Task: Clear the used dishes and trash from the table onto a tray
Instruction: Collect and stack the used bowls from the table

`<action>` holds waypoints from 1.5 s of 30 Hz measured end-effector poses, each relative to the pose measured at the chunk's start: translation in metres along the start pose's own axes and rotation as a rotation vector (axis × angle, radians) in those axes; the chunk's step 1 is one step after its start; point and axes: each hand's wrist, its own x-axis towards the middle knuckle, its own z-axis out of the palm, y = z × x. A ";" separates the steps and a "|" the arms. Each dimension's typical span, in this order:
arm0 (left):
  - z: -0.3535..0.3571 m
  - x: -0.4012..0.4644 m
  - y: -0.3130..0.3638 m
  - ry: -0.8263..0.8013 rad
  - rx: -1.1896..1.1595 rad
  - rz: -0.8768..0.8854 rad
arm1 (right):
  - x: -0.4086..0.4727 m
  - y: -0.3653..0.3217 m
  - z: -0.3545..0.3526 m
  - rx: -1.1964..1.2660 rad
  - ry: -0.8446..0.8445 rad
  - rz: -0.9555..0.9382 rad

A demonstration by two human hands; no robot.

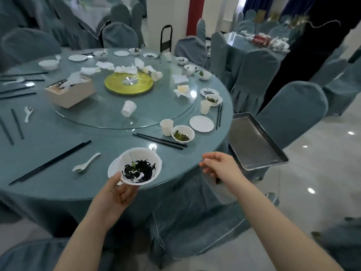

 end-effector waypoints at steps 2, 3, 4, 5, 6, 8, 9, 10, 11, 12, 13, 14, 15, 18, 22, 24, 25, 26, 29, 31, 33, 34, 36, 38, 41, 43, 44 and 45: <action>0.007 0.016 0.004 0.048 -0.032 0.013 | 0.037 0.006 -0.002 -0.030 0.017 0.070; 0.011 0.023 0.006 0.065 -0.044 0.022 | 0.055 0.009 -0.003 -0.053 0.028 0.101; 0.017 0.031 0.007 0.077 -0.050 0.029 | 0.074 0.013 -0.004 -0.076 0.031 0.125; 0.023 0.039 0.008 0.089 -0.054 0.037 | 0.093 0.016 -0.004 -0.092 0.021 0.138; 0.031 0.046 0.008 0.108 -0.060 0.047 | 0.113 0.019 -0.004 -0.103 -0.001 0.149; 0.048 0.057 0.006 0.162 -0.074 0.061 | 0.153 0.025 -0.003 -0.120 -0.044 0.187; 0.055 0.062 0.003 0.190 -0.083 0.069 | 0.172 0.028 -0.001 -0.129 -0.065 0.211; 0.062 0.067 -0.001 0.218 -0.092 0.076 | 0.191 0.031 0.001 -0.141 -0.087 0.233; 0.067 0.072 -0.006 0.244 -0.100 0.079 | 0.209 0.035 0.005 -0.153 -0.105 0.252; 0.073 0.076 -0.010 0.267 -0.101 0.078 | 0.227 0.039 0.008 -0.157 -0.119 0.267; 0.078 0.080 -0.014 0.290 -0.096 0.072 | 0.243 0.043 0.012 -0.154 -0.129 0.280; 0.083 0.083 -0.019 0.313 -0.093 0.066 | 0.257 0.046 0.015 -0.148 -0.140 0.292; 0.087 0.086 -0.024 0.339 -0.094 0.063 | 0.268 0.049 0.018 -0.142 -0.152 0.308; 0.099 0.087 -0.039 0.391 -0.123 0.063 | 0.288 0.058 0.027 -0.117 -0.159 0.317; 0.104 0.080 -0.054 0.403 -0.130 0.074 | 0.294 0.060 0.030 -0.119 -0.120 0.269; 0.106 0.078 -0.058 0.412 -0.134 0.083 | 0.287 0.053 0.024 -0.105 -0.106 0.249; 0.108 0.078 -0.060 0.412 -0.131 0.089 | 0.280 0.047 0.019 -0.091 -0.107 0.231; 0.111 0.077 -0.062 0.405 -0.127 0.099 | 0.271 0.041 0.014 -0.074 -0.117 0.211; 0.122 0.073 -0.067 0.369 -0.099 0.118 | 0.231 0.028 -0.010 0.018 -0.166 0.158; 0.132 0.070 -0.070 0.329 -0.062 0.112 | 0.200 0.023 -0.027 0.092 -0.213 0.123; 0.142 0.067 -0.075 0.278 -0.037 0.090 | 0.171 0.019 -0.041 0.127 -0.268 0.104; 0.147 0.065 -0.077 0.253 -0.030 0.080 | 0.158 0.017 -0.047 0.133 -0.286 0.097; 0.158 0.062 -0.081 0.199 -0.015 0.065 | 0.138 0.014 -0.057 0.125 -0.304 0.078; 0.169 0.059 -0.085 0.157 0.009 0.049 | 0.122 0.013 -0.068 0.086 -0.316 0.037; 0.187 0.054 -0.091 0.124 0.026 0.048 | 0.111 0.014 -0.085 0.004 -0.314 -0.044; 0.201 0.055 -0.093 0.116 0.044 0.047 | 0.110 0.014 -0.096 -0.084 -0.287 -0.107; 0.210 0.056 -0.094 0.105 0.054 0.048 | 0.110 0.014 -0.102 -0.099 -0.282 -0.120; 0.218 0.059 -0.095 0.094 0.066 0.049 | 0.112 0.014 -0.109 -0.082 -0.291 -0.121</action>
